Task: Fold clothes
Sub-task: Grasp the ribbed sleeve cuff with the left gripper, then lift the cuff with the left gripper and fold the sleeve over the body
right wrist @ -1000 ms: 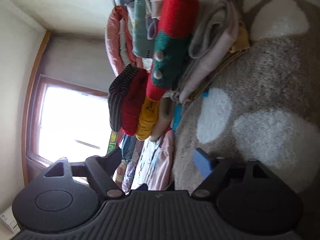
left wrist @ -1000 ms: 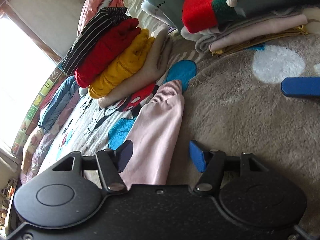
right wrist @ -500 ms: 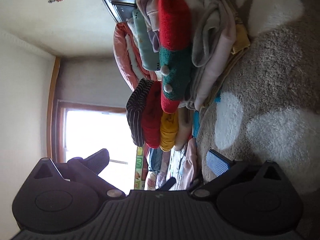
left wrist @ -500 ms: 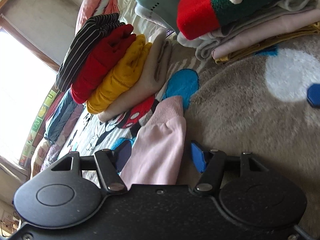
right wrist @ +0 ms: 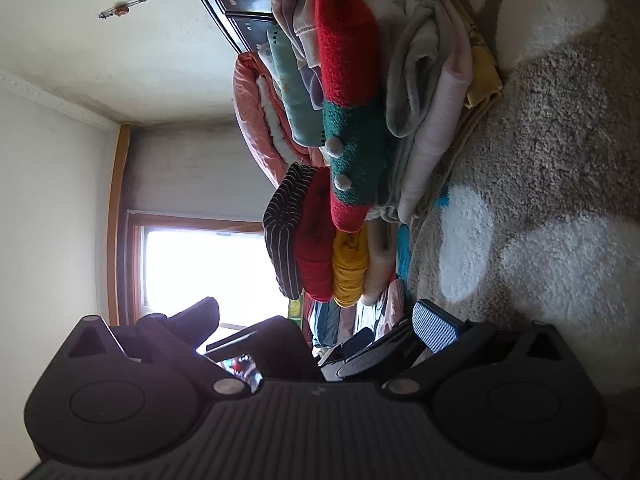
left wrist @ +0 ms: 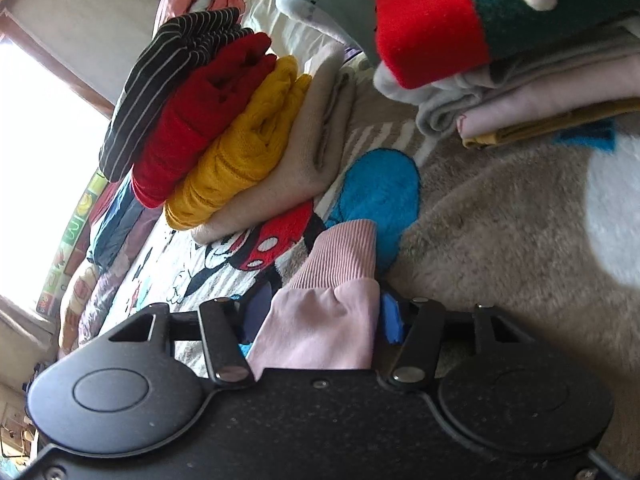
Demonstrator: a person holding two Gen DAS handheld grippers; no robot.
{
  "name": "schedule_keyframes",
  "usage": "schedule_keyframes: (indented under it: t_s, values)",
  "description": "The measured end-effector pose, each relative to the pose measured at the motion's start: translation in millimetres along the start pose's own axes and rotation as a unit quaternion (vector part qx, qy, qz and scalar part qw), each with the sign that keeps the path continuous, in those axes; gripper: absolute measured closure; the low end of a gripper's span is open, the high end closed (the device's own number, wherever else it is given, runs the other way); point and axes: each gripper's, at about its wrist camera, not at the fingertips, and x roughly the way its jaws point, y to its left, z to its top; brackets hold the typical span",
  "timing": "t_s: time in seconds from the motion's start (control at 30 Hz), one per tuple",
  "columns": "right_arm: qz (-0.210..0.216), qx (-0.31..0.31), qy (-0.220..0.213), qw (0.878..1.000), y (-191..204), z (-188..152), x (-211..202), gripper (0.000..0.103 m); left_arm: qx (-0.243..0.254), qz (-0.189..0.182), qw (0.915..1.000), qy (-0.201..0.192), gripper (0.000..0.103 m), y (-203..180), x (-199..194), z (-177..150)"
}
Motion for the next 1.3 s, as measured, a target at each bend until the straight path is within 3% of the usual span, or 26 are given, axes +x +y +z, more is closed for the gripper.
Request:
schedule_keyframes:
  t_s: [0.13, 0.2, 0.27, 0.33, 0.47, 0.63, 0.77, 0.87, 1.07, 1.3]
  values:
    - [0.001, -0.003, 0.0, 1.0, 0, 1, 1, 0.001, -0.012, -0.008, 0.9999, 0.006, 0.056, 2, 2, 1]
    - [0.003, -0.003, -0.001, 1.0, -1, 2, 1, 0.001, -0.015, -0.015, 0.9998, 0.007, 0.066, 1, 3, 2]
    - [0.005, -0.004, -0.001, 1.0, -1, 2, 0, 0.001, -0.017, -0.022, 0.9995, 0.012, 0.085, 3, 6, 2]
    - [0.007, -0.006, -0.001, 1.0, -1, 1, 0, 0.001, -0.029, -0.033, 0.9989, 0.017, 0.091, 9, 7, 3]
    - [0.016, -0.018, 0.0, 1.0, 3, -2, -2, 0.001, -0.079, -0.067, 0.9946, 0.01, 0.095, 36, -2, 1]
    - [0.03, -0.04, 0.006, 0.999, 11, -7, -5, 0.001, -0.166, -0.125, 0.9782, -0.007, 0.095, 91, -25, -3]
    - [0.023, -0.141, 0.058, 0.988, 37, -30, 10, 0.005, -0.232, -0.163, 0.9584, -0.029, 0.095, 143, -49, -12]
    - [0.009, -0.226, 0.108, 0.968, 58, -54, 25, 0.008, -0.269, -0.179, 0.9454, -0.046, 0.095, 176, -69, -22]
    - [-0.064, -0.393, 0.227, 0.889, 74, -129, 58, 0.028, -0.322, -0.18, 0.9264, -0.074, 0.095, 232, -101, -52]
    - [-0.071, -0.496, 0.296, 0.813, 79, -201, 71, 0.032, -0.375, -0.171, 0.9067, -0.089, 0.095, 283, -119, -94]
